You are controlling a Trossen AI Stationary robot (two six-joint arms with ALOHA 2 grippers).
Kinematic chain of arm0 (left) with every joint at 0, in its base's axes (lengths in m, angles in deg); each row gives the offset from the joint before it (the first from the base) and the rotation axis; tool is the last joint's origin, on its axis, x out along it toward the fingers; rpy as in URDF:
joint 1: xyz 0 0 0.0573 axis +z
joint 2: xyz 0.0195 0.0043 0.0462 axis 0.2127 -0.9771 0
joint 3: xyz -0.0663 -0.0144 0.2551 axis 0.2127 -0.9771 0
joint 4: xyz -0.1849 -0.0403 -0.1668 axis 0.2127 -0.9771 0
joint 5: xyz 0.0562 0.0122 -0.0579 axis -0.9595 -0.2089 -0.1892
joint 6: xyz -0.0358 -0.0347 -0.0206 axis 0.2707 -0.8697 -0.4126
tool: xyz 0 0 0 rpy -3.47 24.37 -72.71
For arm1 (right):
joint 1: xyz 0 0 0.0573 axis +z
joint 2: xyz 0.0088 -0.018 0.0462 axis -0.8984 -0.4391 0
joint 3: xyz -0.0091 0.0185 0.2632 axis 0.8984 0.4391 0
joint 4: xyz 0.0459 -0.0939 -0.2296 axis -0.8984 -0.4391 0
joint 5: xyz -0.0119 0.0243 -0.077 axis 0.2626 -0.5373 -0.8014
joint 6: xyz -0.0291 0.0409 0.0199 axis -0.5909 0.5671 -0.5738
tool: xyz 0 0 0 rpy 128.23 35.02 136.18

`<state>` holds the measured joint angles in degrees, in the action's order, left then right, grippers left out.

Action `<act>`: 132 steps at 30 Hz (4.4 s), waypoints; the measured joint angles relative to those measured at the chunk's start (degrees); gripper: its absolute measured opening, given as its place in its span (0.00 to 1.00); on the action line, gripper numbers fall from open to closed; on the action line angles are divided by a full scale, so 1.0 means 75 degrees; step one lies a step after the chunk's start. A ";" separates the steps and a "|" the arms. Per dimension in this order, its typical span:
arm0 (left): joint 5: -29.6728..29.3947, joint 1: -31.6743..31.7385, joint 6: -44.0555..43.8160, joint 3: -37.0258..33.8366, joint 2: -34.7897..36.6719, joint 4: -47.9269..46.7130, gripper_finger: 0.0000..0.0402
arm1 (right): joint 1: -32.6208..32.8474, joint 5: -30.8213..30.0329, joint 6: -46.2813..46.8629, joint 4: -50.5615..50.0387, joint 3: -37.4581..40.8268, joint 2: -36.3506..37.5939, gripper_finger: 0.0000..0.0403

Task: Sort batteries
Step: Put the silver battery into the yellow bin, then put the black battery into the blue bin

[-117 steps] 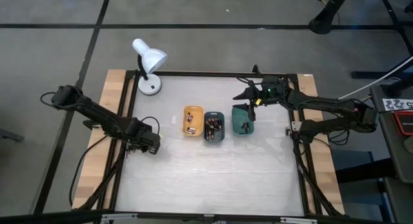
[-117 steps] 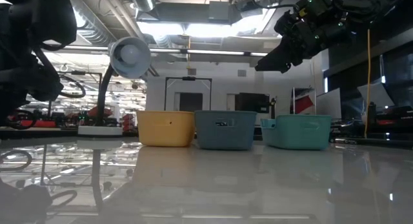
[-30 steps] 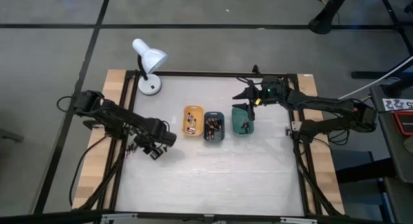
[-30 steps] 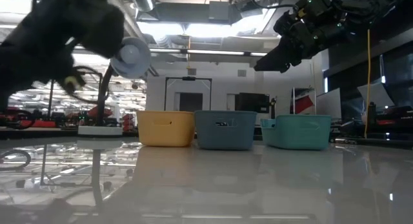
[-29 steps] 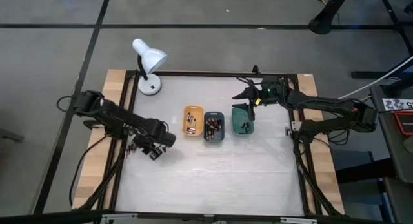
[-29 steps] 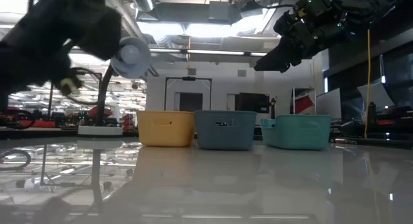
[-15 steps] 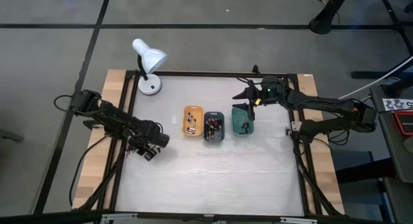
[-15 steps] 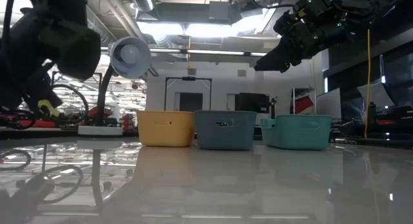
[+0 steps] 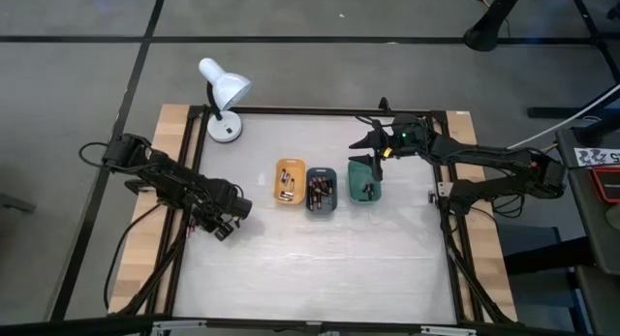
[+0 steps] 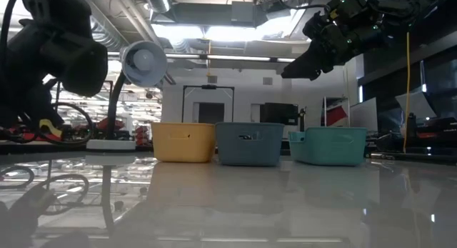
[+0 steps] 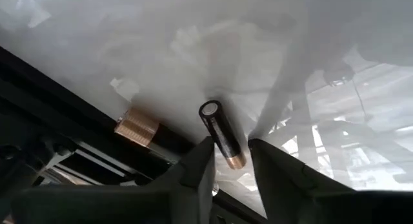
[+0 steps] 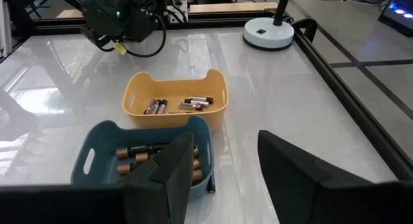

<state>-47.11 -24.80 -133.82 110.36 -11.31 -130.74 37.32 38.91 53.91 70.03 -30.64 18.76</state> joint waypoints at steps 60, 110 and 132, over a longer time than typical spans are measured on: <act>-0.0706 0.3140 0.6116 0.7169 -0.4596 0.7796 0.08 | -0.0897 -0.3834 0.0613 -0.1020 0.0000 0.0657 0.43; -0.5101 0.0468 0.2878 0.6016 -0.0820 -0.2013 0.35 | -0.1343 -0.1850 0.0878 -0.0392 0.0233 0.0691 0.43; -0.1190 -0.1172 -0.4979 0.0563 0.1091 -0.0954 0.35 | -0.1343 -0.1651 0.1087 -0.0302 0.0233 0.0688 0.43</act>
<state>-56.03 -33.58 -171.17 114.58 -3.12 -137.90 27.24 26.52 62.07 67.77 -28.89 23.92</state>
